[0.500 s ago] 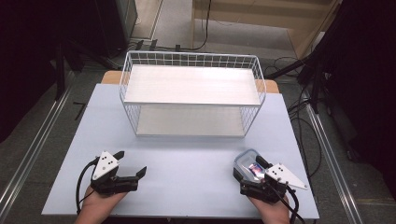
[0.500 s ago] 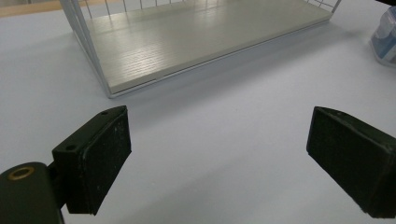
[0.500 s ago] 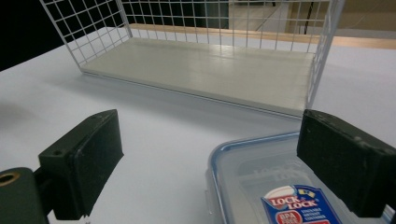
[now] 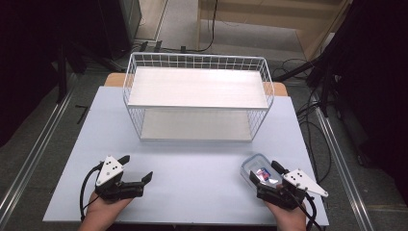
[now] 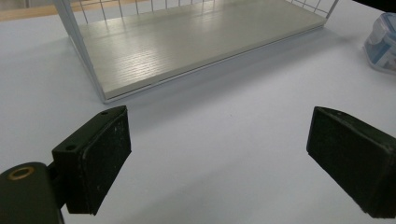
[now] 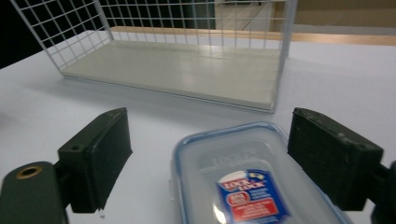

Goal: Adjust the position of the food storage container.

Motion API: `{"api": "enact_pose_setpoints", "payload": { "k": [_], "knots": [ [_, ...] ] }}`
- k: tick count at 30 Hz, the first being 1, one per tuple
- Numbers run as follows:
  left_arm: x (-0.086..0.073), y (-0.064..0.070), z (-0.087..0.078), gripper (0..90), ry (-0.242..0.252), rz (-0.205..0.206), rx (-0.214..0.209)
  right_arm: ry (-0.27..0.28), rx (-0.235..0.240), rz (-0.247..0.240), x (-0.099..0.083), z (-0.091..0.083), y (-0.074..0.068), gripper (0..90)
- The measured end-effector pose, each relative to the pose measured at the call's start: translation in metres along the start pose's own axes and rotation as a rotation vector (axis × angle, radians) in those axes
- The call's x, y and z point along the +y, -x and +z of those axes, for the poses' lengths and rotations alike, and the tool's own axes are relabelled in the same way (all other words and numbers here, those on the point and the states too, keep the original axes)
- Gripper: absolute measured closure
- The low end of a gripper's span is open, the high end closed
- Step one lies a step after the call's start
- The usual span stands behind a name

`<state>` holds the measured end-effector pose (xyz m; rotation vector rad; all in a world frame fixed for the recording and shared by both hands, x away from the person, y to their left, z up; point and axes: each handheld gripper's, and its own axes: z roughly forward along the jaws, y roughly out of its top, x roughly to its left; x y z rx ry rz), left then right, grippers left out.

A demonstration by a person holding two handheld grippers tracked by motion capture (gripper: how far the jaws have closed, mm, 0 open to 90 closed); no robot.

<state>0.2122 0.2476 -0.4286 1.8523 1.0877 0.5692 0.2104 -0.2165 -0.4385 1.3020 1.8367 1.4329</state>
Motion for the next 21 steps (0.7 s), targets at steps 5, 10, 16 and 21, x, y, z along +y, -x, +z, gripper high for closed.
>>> {"api": "enact_pose_setpoints", "payload": {
  "k": [5, 10, 16, 21],
  "knots": [
    [0.001, 0.000, -0.001, 6.6, 0.003, 0.005, -0.004, -0.030, -0.057, 0.043, 0.000, -0.011, 0.023, 51.6],
    [0.001, -0.001, 0.000, 6.6, 0.006, 0.005, -0.003, -0.108, -0.190, 0.056, -0.009, -0.016, 0.052, 90.0],
    [0.000, 0.000, 0.001, 6.7, -0.002, 0.004, -0.008, -0.180, -0.220, 0.107, -0.022, -0.014, 0.072, 90.0],
    [0.000, 0.000, 0.001, 6.7, -0.002, 0.006, -0.009, -0.207, -0.120, 0.102, -0.027, -0.008, 0.060, 90.0]
  ]
}}
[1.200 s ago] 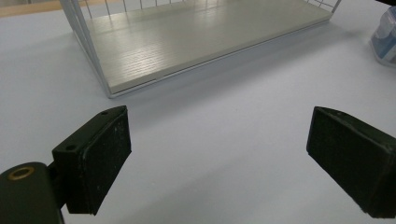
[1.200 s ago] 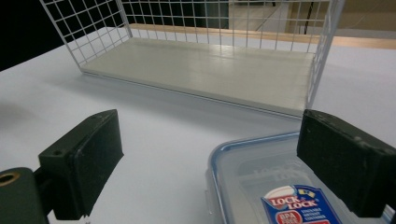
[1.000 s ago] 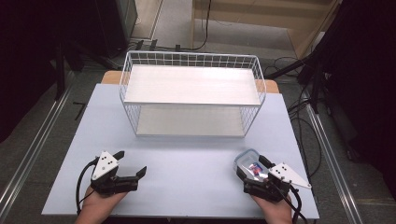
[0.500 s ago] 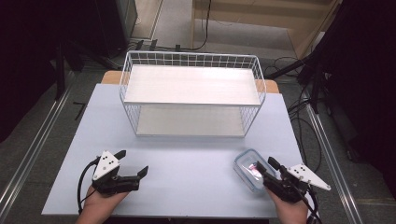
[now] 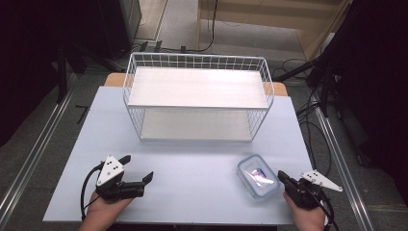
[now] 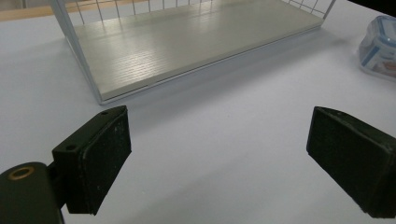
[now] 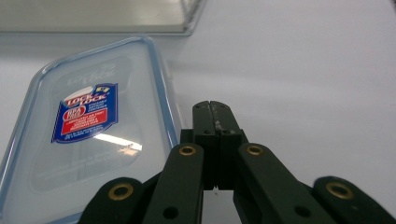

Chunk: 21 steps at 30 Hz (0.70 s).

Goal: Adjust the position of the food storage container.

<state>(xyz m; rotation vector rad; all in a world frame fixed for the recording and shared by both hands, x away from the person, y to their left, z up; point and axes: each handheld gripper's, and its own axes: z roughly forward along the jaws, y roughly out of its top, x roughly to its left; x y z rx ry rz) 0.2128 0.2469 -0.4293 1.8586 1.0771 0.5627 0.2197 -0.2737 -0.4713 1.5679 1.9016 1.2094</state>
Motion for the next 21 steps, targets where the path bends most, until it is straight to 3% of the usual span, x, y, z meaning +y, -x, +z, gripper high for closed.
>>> {"api": "enact_pose_setpoints", "payload": {
  "k": [4, 7, 9, 13, 17, 21],
  "knots": [
    [0.000, 0.000, -0.001, 6.7, 0.008, -0.007, 0.001, -0.022, 0.054, -0.031, 0.000, 0.005, -0.016, 90.0],
    [0.001, -0.001, -0.002, 6.7, 0.008, -0.010, 0.004, -0.044, 0.116, -0.060, -0.001, 0.013, -0.040, 90.0],
    [0.001, -0.001, -0.002, 6.7, 0.014, -0.014, 0.003, -0.054, 0.158, -0.105, -0.001, 0.016, -0.058, 90.0],
    [0.001, -0.003, -0.003, 6.7, 0.015, -0.019, 0.005, -0.055, 0.158, -0.094, -0.002, 0.009, -0.061, 90.0],
    [0.003, -0.005, -0.002, 6.8, 0.020, -0.024, 0.003, -0.099, 0.158, -0.085, -0.013, -0.002, -0.055, 90.0],
    [0.004, -0.002, -0.001, 6.8, 0.025, -0.020, -0.002, -0.135, 0.194, -0.098, -0.018, 0.002, -0.068, 90.0]
  ]
}}
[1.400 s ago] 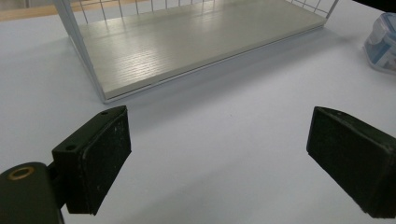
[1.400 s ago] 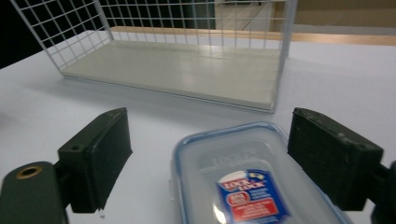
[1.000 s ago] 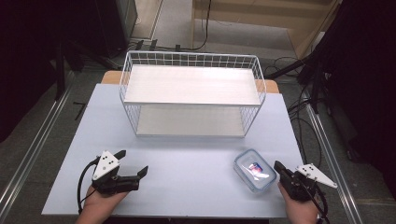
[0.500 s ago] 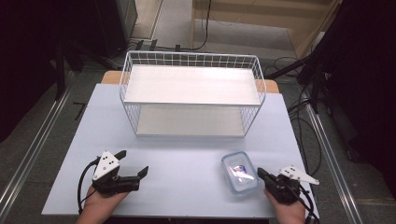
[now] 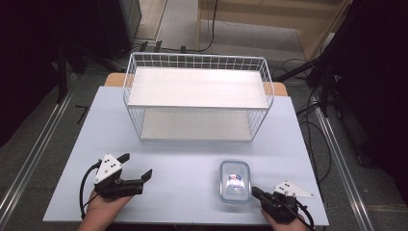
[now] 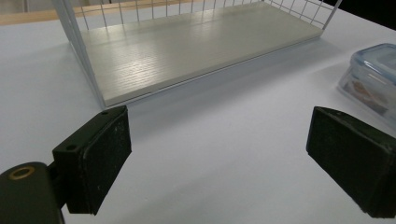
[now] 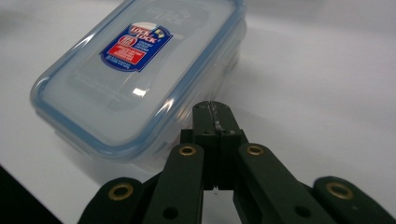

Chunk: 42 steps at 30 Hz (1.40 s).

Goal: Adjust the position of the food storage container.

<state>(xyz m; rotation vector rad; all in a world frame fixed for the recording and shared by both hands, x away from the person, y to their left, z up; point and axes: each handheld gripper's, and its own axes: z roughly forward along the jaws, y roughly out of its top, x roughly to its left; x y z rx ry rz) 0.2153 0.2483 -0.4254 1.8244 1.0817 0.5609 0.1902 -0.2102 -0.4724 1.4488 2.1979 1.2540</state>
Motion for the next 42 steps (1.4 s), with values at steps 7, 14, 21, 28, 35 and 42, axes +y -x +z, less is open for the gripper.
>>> {"api": "enact_pose_setpoints", "payload": {
  "k": [7, 14, 21, 28, 35, 42],
  "knots": [
    [-0.001, -0.002, -0.002, 6.8, -0.004, -0.004, 0.007, -0.054, 0.077, -0.089, 0.005, 0.027, -0.036, 90.0],
    [-0.005, -0.006, -0.007, 6.9, -0.006, -0.022, 0.020, -0.065, 0.177, -0.164, 0.016, 0.059, -0.082, 90.0],
    [-0.007, -0.011, -0.010, 7.0, 0.000, -0.041, 0.030, -0.059, 0.248, -0.202, 0.028, 0.085, -0.118, 90.0],
    [-0.007, -0.015, -0.010, 7.6, 0.006, -0.049, 0.034, 0.072, 0.114, -0.154, 0.036, 0.046, -0.072, 90.0],
    [-0.007, -0.012, -0.008, 7.7, 0.007, -0.051, 0.031, 0.050, 0.009, -0.116, 0.044, 0.069, -0.042, 90.0],
    [-0.007, -0.013, -0.008, 7.7, 0.006, -0.052, 0.032, 0.024, 0.079, -0.177, 0.035, 0.068, -0.066, 90.0]
  ]
}}
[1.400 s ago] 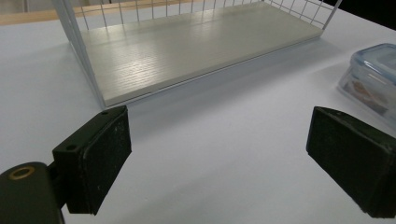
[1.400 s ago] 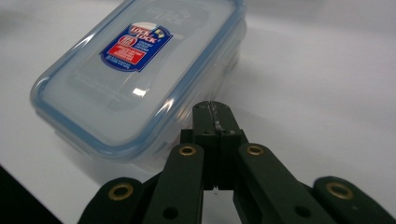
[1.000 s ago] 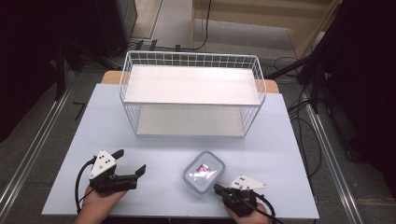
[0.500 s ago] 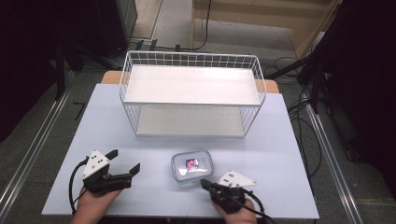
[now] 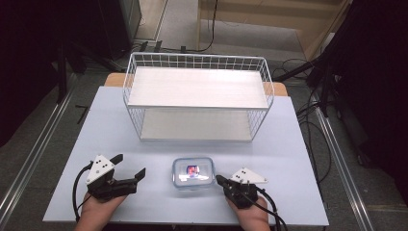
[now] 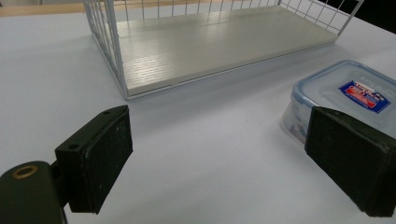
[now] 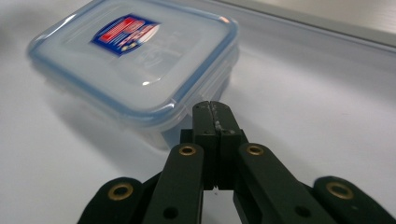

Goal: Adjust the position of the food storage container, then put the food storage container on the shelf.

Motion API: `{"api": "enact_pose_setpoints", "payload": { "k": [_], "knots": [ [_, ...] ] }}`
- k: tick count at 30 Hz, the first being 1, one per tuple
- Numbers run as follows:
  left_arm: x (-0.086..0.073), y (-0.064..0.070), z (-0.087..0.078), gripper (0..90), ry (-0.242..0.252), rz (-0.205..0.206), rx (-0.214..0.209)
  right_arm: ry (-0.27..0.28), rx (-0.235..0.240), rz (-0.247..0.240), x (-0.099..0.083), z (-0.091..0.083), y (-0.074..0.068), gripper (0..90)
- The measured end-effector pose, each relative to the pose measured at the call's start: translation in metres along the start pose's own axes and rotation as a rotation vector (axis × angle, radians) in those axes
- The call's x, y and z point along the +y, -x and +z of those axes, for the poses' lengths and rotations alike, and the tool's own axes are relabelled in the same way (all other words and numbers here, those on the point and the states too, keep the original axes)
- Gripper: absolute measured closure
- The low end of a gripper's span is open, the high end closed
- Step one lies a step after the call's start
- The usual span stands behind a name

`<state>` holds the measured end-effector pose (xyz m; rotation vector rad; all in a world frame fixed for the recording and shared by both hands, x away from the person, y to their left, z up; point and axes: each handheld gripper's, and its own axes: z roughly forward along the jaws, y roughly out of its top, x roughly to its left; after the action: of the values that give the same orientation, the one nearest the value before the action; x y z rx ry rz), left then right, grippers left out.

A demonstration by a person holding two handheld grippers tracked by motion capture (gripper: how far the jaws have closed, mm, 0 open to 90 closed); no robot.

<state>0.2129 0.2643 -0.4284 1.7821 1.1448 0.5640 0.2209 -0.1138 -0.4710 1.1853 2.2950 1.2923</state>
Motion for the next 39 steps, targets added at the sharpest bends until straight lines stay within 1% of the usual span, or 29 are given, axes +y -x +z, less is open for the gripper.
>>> {"api": "enact_pose_setpoints", "payload": {
  "k": [2, 3, 4, 6, 8, 10, 13, 15, 17, 18, 21, 24, 26, 28, 29, 32, 34, 35, 36, 37, 39],
  "knots": [
    [0.001, 0.001, 0.001, 7.7, 0.003, 0.000, -0.002, 0.002, 0.008, -0.012, 0.000, -0.001, -0.005, 90.0],
    [0.001, 0.001, 0.001, 7.7, 0.001, 0.001, 0.001, 0.005, 0.008, -0.004, 0.000, -0.003, -0.005, 90.0],
    [0.001, 0.001, 0.002, 7.7, -0.002, 0.005, -0.004, 0.013, 0.004, -0.005, 0.001, -0.004, -0.003, 90.0],
    [0.001, 0.002, 0.003, 7.7, -0.001, -0.003, -0.006, 0.030, -0.006, 0.012, 0.003, -0.009, 0.002, 90.0],
    [0.000, 0.002, 0.005, 7.7, -0.007, -0.001, -0.013, 0.052, -0.008, 0.040, 0.005, -0.013, 0.009, 85.1],
    [-0.001, 0.002, 0.007, 7.6, -0.011, 0.009, -0.017, 0.075, -0.009, 0.074, 0.006, -0.017, 0.016, 79.8],
    [-0.002, 0.001, 0.007, 7.7, -0.020, 0.013, -0.017, 0.097, -0.015, 0.108, 0.009, -0.020, 0.025, 69.1],
    [-0.002, 0.001, 0.006, 7.7, -0.016, 0.016, -0.017, 0.112, -0.015, 0.127, 0.010, -0.021, 0.029, 61.4],
    [-0.001, 0.000, 0.006, 7.7, -0.014, 0.014, -0.019, 0.113, -0.011, 0.138, 0.011, -0.021, 0.032, 52.3],
    [-0.001, 0.000, 0.007, 7.7, -0.016, 0.011, -0.022, 0.118, -0.017, 0.141, 0.011, -0.022, 0.032, 47.3],
    [-0.001, 0.001, 0.010, 7.6, -0.029, 0.016, -0.029, 0.126, -0.014, 0.149, 0.013, -0.023, 0.033, 37.7],
    [0.000, 0.005, 0.016, 7.7, -0.044, 0.017, -0.047, 0.131, 0.004, 0.153, 0.015, -0.024, 0.034, 31.9],
    [0.001, 0.008, 0.020, 7.6, -0.051, 0.010, -0.062, 0.130, 0.012, 0.155, 0.016, -0.024, 0.034, 28.3],
    [0.002, 0.012, 0.025, 7.7, -0.066, -0.005, -0.084, 0.128, 0.014, 0.167, 0.019, -0.024, 0.035, 26.0],
    [0.003, 0.014, 0.028, 7.7, -0.068, -0.020, -0.092, 0.134, 0.019, 0.173, 0.020, -0.024, 0.035, 26.0],
    [0.005, 0.018, 0.034, 7.7, -0.071, -0.060, -0.115, 0.134, 0.033, 0.167, 0.023, -0.023, 0.034, 26.0],
    [0.007, 0.021, 0.040, 8.5, -0.070, -0.083, -0.138, 0.135, 0.036, 0.160, 0.025, -0.021, 0.033, 26.1],
    [0.008, 0.023, 0.043, 8.8, -0.076, -0.083, -0.143, 0.136, 0.040, 0.164, 0.027, -0.020, 0.033, 26.1],
    [0.008, 0.026, 0.045, 8.8, -0.085, -0.070, -0.148, 0.139, 0.043, 0.163, 0.028, -0.018, 0.034, 26.1],
    [0.009, 0.029, 0.048, 8.8, -0.090, -0.066, -0.157, 0.139, 0.043, 0.160, 0.030, -0.016, 0.034, 26.1],
    [0.009, 0.033, 0.052, 9.1, -0.102, -0.073, -0.181, 0.135, 0.048, 0.153, 0.032, -0.012, 0.034, 25.9]
  ]
}}
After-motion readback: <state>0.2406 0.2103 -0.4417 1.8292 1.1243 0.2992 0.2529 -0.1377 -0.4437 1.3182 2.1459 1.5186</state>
